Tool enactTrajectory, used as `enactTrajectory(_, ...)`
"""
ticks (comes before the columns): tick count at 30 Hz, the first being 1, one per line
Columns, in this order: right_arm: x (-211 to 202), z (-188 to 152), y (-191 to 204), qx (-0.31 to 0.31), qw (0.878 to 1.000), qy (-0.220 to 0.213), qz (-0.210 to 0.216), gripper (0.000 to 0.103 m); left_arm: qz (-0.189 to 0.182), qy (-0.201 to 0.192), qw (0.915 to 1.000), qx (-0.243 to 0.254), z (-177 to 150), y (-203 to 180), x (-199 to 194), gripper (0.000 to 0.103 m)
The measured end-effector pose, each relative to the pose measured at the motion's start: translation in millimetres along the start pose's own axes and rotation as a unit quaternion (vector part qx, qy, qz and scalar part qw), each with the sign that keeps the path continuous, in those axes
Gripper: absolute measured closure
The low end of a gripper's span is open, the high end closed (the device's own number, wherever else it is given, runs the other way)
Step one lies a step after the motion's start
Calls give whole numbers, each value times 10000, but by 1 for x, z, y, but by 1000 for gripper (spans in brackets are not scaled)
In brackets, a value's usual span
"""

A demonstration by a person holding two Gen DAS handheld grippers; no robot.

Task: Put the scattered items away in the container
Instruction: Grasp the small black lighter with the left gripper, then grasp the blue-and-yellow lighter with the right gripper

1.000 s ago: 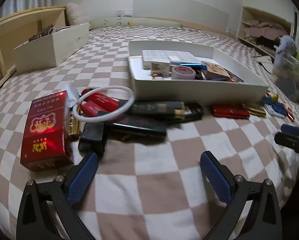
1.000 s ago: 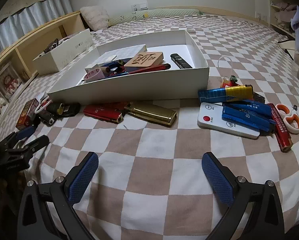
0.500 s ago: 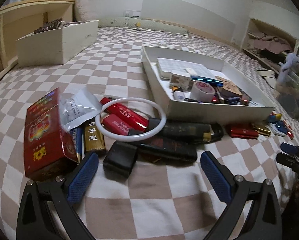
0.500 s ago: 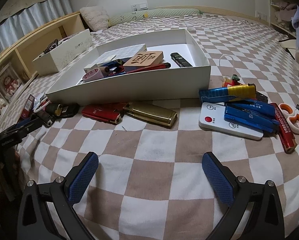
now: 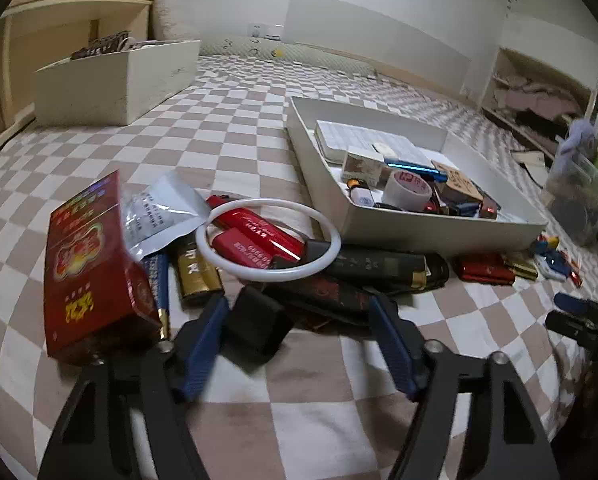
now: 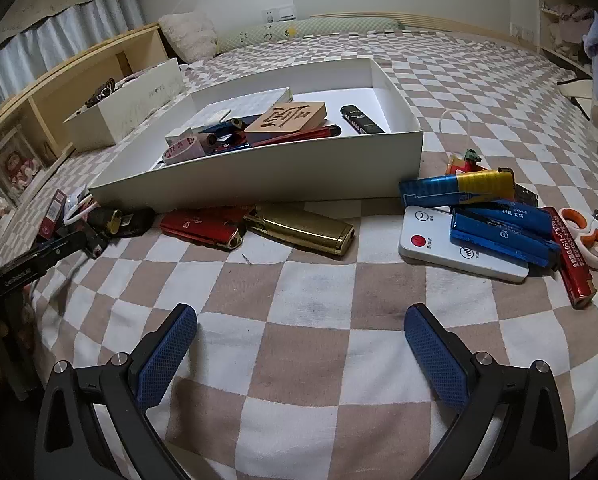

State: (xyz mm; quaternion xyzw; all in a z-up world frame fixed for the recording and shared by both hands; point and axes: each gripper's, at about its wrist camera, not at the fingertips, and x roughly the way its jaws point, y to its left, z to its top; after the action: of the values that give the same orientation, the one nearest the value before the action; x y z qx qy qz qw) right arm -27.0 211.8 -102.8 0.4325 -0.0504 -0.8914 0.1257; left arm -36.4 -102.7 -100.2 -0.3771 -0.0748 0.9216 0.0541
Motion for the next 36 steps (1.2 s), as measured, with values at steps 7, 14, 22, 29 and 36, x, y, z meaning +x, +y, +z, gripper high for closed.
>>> enactTrajectory(7, 0, 0, -1, 5, 10000, -13, 8, 0, 51, -43, 9999, -101, -8, 4, -8, 65)
enactTrajectory(14, -2, -1, 0, -27, 10000, 68, -44, 0, 66, -38, 9998, -204, -14, 5, -16, 72)
enactTrajectory(22, -14, 1, -5, 79, 10000, 57, 5, 0, 34, -14, 9992, -394, -24, -7, -23, 72)
enactTrajectory(29, -39, 15, -42, 355, 9974, -356, -510, 0, -183, 57, 9992, -337, -33, -28, -25, 72)
enactTrajectory(36, -38, 44, -70, -209, 9910, -416, -1254, 0, -275, 109, 9995, -69, -36, -46, -21, 72)
